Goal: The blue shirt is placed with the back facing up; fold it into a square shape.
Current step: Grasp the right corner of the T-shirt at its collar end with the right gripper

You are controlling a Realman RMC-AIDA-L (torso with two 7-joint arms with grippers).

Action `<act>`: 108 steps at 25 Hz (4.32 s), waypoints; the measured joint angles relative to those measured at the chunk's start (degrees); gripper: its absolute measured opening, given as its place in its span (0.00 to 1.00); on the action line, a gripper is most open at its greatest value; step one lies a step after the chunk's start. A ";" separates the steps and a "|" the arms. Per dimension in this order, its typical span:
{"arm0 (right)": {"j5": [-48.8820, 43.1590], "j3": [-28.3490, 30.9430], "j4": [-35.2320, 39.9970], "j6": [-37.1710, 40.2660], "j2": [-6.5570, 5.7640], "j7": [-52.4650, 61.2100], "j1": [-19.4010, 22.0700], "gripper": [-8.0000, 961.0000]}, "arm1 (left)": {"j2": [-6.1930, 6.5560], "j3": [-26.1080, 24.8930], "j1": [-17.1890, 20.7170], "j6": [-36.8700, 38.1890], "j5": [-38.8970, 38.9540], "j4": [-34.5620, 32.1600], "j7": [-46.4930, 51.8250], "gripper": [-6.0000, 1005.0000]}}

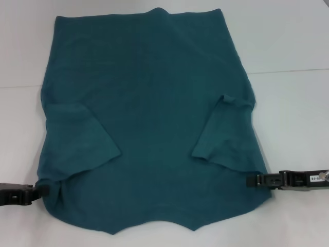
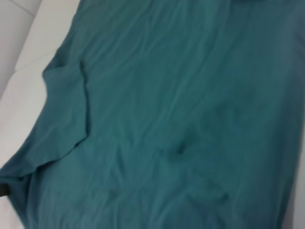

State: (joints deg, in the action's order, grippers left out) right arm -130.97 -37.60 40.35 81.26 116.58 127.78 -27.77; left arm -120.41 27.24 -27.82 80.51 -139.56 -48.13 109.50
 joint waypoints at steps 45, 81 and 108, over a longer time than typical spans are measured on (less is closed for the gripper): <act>3.74 9.79 -6.40 3.12 2.01 -6.96 1.80 0.90 | -0.06 0.31 -0.92 -1.59 0.44 0.93 -0.26 0.03; 6.28 13.17 -10.14 4.43 -0.04 -7.52 2.74 0.90 | 0.08 0.53 -1.54 -2.29 0.46 2.35 -0.97 0.03; 5.69 11.62 -13.85 1.44 -0.58 -7.49 0.86 0.90 | 0.23 0.53 -2.00 -2.38 0.53 2.34 -1.02 0.03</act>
State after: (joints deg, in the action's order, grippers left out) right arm -125.28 -25.98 26.50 82.70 116.00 120.30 -26.91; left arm -120.18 27.77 -29.82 78.13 -139.03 -45.79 108.48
